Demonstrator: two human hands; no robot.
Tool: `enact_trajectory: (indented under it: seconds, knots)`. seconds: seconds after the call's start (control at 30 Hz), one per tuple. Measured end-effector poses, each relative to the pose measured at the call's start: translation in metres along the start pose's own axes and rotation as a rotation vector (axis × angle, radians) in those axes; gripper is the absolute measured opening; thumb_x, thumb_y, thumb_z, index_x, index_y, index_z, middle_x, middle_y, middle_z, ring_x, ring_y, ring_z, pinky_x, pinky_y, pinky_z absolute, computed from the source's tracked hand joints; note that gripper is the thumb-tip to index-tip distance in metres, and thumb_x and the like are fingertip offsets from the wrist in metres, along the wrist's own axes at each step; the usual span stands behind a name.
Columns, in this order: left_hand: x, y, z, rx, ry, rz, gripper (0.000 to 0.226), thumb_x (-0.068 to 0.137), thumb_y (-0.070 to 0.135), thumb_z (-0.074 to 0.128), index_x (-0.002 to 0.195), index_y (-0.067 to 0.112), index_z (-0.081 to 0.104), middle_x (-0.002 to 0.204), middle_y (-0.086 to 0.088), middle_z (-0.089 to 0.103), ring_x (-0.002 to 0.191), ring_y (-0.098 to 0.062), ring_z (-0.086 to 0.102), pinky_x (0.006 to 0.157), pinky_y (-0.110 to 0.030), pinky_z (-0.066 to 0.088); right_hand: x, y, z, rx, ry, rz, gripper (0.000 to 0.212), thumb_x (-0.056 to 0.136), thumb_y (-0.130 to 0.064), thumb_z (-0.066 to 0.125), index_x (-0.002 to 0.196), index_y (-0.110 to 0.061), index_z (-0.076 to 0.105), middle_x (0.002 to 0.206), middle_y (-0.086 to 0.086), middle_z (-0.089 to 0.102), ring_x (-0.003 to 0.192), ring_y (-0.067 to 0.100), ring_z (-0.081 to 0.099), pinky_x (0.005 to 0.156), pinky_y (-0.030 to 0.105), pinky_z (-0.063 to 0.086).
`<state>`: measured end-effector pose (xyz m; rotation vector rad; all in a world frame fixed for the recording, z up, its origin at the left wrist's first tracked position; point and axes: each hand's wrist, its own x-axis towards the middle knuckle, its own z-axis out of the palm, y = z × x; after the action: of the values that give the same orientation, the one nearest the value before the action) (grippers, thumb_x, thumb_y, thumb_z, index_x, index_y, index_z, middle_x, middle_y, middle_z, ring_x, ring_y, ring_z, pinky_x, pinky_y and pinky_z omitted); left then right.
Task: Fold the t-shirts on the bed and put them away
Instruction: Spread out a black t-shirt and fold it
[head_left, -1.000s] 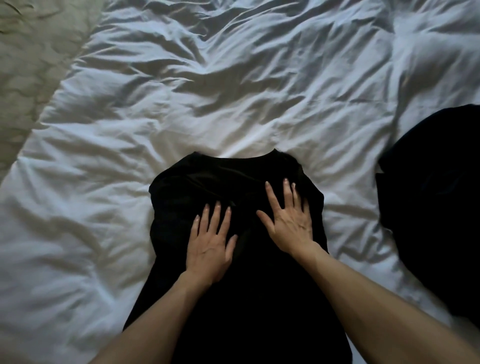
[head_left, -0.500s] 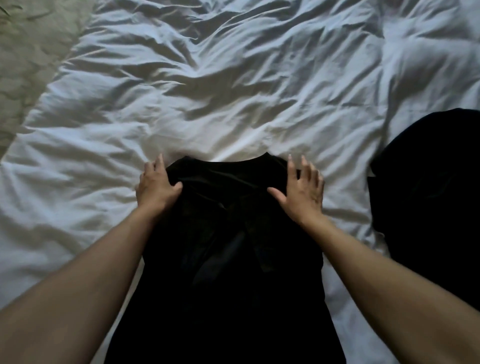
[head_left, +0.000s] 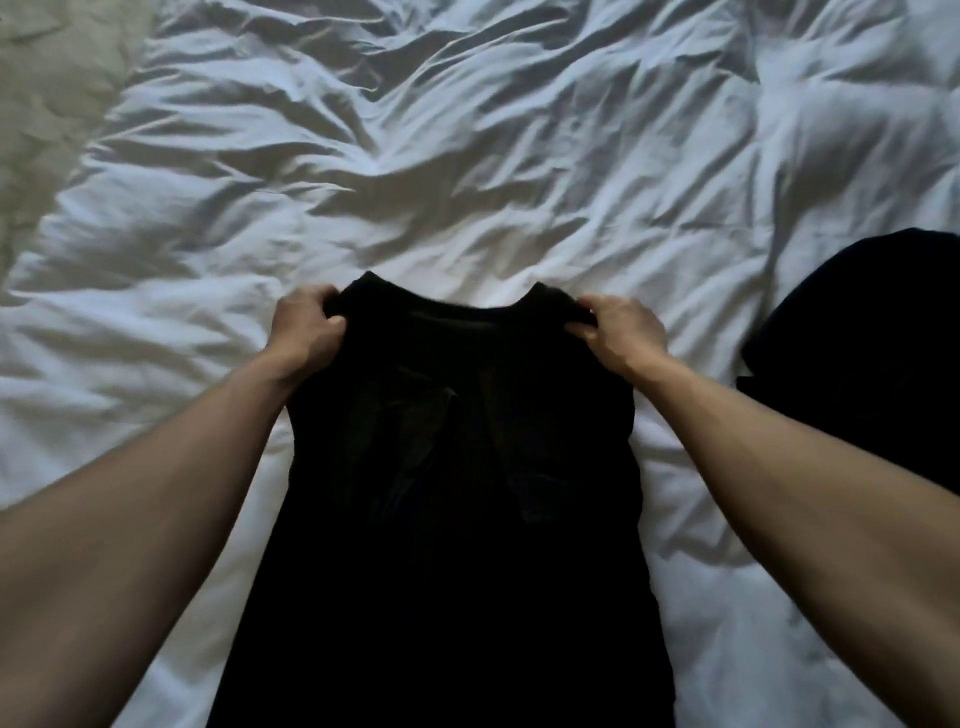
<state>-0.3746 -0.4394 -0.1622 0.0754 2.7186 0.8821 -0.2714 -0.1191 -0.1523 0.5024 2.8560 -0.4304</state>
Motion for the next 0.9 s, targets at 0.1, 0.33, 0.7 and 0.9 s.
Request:
enact_trajectory:
  seconds: [0.1, 0.33, 0.7, 0.9]
  knots:
    - [0.019, 0.015, -0.006, -0.020, 0.038, 0.025, 0.022, 0.084, 0.004, 0.056, 0.100, 0.004, 0.071, 0.097, -0.017, 0.070, 0.092, -0.028, 0.063, 0.076, -0.031, 0.041, 0.013, -0.003, -0.013, 0.009, 0.055, 0.040, 0.028, 0.096, -0.038, 0.057, 0.117, -0.022, 0.064, 0.116, 0.015, 0.063, 0.109, 0.035, 0.060, 0.083, 0.038, 0.045]
    - [0.012, 0.023, -0.009, -0.087, -0.024, 0.114, 0.024, 0.085, 0.006, 0.059, 0.105, 0.014, 0.071, 0.093, -0.006, 0.065, 0.085, -0.022, 0.060, 0.074, -0.024, 0.039, -0.003, -0.006, -0.008, 0.191, 0.027, -0.013, 0.017, 0.092, -0.022, 0.057, 0.104, -0.017, 0.067, 0.106, 0.012, 0.067, 0.103, 0.032, 0.061, 0.081, 0.038, 0.047]
    - [-0.049, 0.020, -0.038, -0.162, -0.033, 0.198, 0.011, 0.082, 0.013, 0.064, 0.091, 0.014, 0.070, 0.082, -0.004, 0.068, 0.072, -0.012, 0.060, 0.058, -0.012, 0.040, -0.072, -0.005, -0.021, 0.313, 0.129, -0.010, 0.011, 0.090, -0.028, 0.060, 0.086, -0.019, 0.062, 0.076, -0.001, 0.062, 0.081, 0.026, 0.063, 0.070, 0.037, 0.046]
    - [-0.116, -0.006, -0.036, -0.169, -0.113, 0.289, 0.013, 0.064, 0.023, 0.053, 0.071, 0.011, 0.054, 0.063, -0.005, 0.052, 0.055, -0.001, 0.043, 0.051, -0.017, 0.033, -0.147, -0.003, -0.011, 0.332, 0.129, -0.009, 0.012, 0.091, -0.024, 0.060, 0.097, -0.015, 0.067, 0.085, 0.006, 0.069, 0.084, 0.028, 0.065, 0.071, 0.039, 0.048]
